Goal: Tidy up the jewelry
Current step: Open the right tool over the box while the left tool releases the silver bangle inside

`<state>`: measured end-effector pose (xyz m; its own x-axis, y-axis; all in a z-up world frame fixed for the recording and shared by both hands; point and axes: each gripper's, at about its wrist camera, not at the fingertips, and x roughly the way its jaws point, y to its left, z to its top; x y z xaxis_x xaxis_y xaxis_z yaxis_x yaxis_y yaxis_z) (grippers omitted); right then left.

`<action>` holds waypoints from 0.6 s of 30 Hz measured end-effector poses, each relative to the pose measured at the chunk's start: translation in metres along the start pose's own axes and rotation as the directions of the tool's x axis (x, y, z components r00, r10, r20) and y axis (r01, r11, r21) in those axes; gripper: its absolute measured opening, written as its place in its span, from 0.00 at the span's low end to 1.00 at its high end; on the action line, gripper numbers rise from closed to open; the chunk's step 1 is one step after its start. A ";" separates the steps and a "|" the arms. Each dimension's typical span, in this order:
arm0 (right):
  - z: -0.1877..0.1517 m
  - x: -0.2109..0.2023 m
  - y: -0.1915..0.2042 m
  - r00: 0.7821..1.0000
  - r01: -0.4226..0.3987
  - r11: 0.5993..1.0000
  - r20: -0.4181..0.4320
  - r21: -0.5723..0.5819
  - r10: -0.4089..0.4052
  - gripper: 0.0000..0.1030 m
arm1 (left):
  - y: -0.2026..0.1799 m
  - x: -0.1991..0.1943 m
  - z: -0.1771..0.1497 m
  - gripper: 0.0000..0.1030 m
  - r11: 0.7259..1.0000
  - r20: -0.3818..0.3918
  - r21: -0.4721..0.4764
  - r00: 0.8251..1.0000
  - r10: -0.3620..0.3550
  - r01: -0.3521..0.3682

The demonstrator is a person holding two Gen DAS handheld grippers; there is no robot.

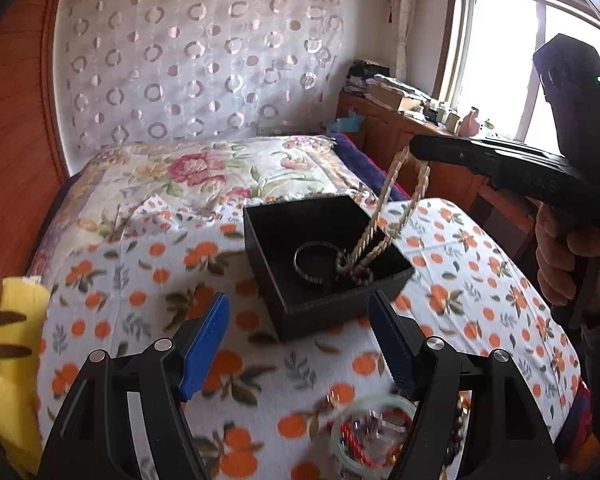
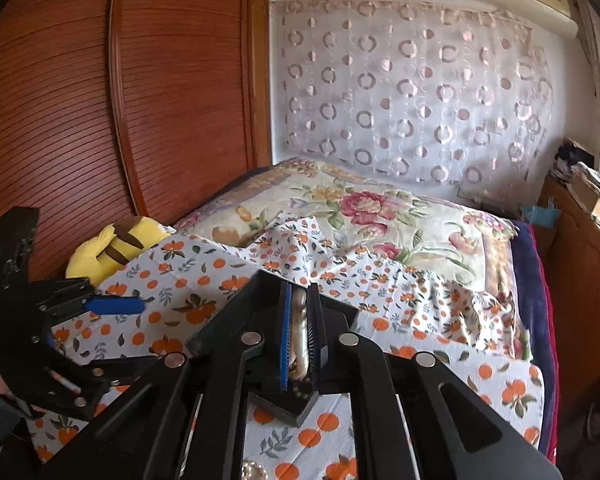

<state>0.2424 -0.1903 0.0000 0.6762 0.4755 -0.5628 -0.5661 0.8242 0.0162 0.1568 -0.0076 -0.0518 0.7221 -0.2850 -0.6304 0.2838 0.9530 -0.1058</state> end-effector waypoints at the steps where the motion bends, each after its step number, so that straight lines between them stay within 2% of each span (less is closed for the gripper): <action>1: -0.003 -0.001 0.000 1.000 0.003 1.000 -0.002 0.006 -0.003 0.09 | -0.001 -0.003 -0.005 0.67 1.000 -0.003 0.002 1.000 -0.001 0.001; 10: -0.050 -0.031 0.008 1.000 0.017 0.999 -0.024 0.049 -0.016 0.10 | -0.015 -0.019 -0.040 0.68 1.000 -0.024 0.002 1.000 -0.013 0.013; 12: -0.063 -0.039 0.013 0.999 0.016 0.998 -0.029 0.063 -0.014 0.10 | -0.018 -0.024 -0.045 0.70 1.000 -0.022 0.006 1.000 -0.015 0.015; 13: -0.070 -0.044 0.017 0.999 0.018 0.998 -0.032 0.067 -0.016 0.10 | -0.020 -0.027 -0.048 0.75 1.000 -0.020 0.006 1.000 -0.016 0.016; 15: -0.087 -0.053 0.025 0.999 0.024 0.997 -0.044 0.073 -0.021 0.10 | -0.024 -0.031 -0.053 0.77 1.000 -0.017 0.008 1.000 -0.023 0.023; 16: -0.092 -0.055 0.028 0.998 0.026 0.997 -0.050 0.073 -0.022 0.12 | -0.026 -0.033 -0.056 0.77 1.000 -0.020 0.009 0.999 -0.025 0.025; 18: -0.107 -0.062 0.034 0.998 0.033 0.996 -0.060 0.079 -0.029 0.37 | -0.030 -0.035 -0.061 0.80 1.000 -0.027 0.012 0.999 -0.028 0.028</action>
<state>0.1307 -0.2248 -0.0531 0.6624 0.4322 -0.6119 -0.5041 0.8614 0.0626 0.0846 -0.0196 -0.0739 0.6965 -0.3086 -0.6478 0.3119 0.9433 -0.1139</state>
